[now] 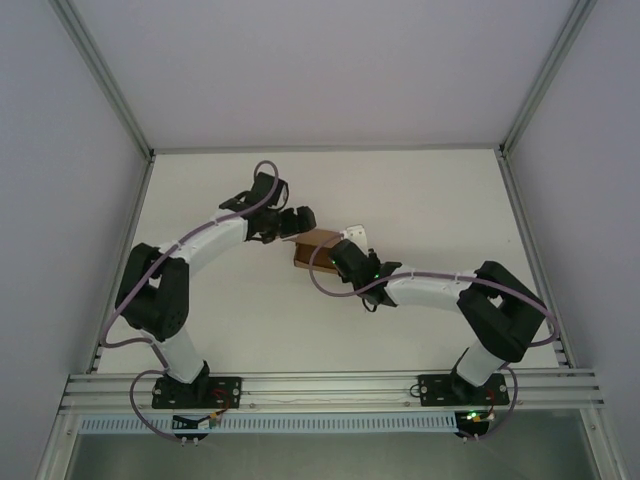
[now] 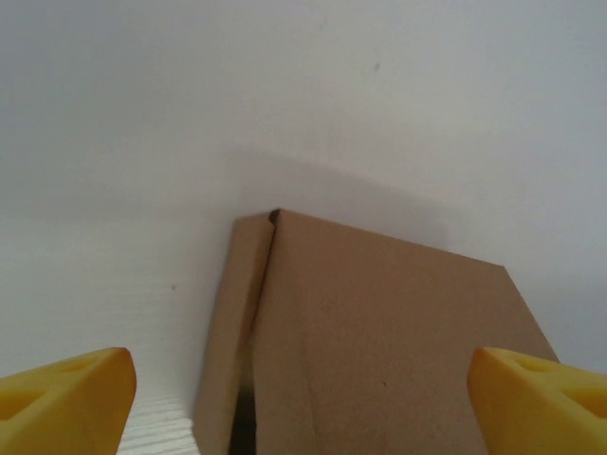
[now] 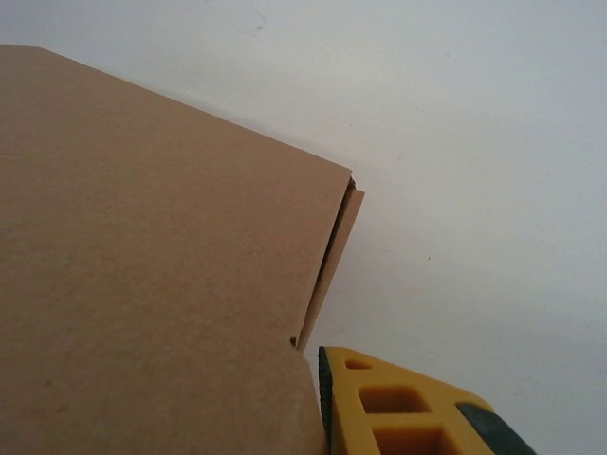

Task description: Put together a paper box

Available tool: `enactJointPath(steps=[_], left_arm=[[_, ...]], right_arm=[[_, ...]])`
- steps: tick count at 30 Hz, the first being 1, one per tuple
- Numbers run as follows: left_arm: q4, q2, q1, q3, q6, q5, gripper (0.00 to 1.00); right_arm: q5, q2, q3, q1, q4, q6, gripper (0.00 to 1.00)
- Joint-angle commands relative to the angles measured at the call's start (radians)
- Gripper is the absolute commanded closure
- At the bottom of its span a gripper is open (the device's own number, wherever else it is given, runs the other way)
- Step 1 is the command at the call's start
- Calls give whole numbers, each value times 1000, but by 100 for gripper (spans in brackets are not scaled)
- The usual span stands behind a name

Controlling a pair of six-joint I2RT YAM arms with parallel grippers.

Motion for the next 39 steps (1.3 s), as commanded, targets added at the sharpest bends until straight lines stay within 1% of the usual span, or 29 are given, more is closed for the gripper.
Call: enactJointPath(steps=[1,3,5,6,7,10,11,14,16,18,19,20,22,23,26,30,32,35,39], left_arm=[[72,20,1,-31,19,89,19],[86,30,1,-51,24,117,26],[86,37,1,-68,34,99,30],[85,44,2,-74,41,88,30],[86,50,5,-83,46,86,31],[94,73,13,-108,53,89,31],[125,82,17,-114,52,86,31],[133,107,21,-115,61,82,31],[156,123,26,-121,66,103,32],[174,138,31,-119,68,117,33],[180,149,35,-117,64,126,35],[190,154,39,-118,64,141,35],[226,157,45,-133,65,164,36],[248,155,49,-146,64,174,38],[301,159,63,-173,55,221,48],[353,182,92,-207,9,290,51],[422,183,118,-247,-39,358,53],[531,184,163,-301,-106,445,56],[553,184,173,-314,-105,474,62]], right_arm=[[-12,-28,-14,6,32,-28,80],[-29,-33,-20,11,19,-18,78],[-47,-51,-34,14,9,-12,74],[-57,-65,-44,15,-1,-12,72],[-71,-82,-55,15,-13,-17,69],[-125,-145,-89,15,-87,-40,53],[-156,-172,-101,15,-121,-42,47],[-206,-243,-135,13,-194,-19,37],[-216,-288,-150,14,-231,2,30],[-234,-328,-165,8,-236,11,23],[-239,-349,-170,2,-229,26,19],[-265,-364,-173,-10,-219,33,15],[-330,-389,-169,-54,-193,64,5],[-375,-395,-167,-81,-180,76,0],[-500,-388,-134,-179,-163,140,0],[-620,-325,-50,-306,-206,253,0],[-671,-277,-2,-350,-228,281,0],[-739,-217,37,-393,-201,286,0],[-865,-113,91,-453,-161,295,0]])
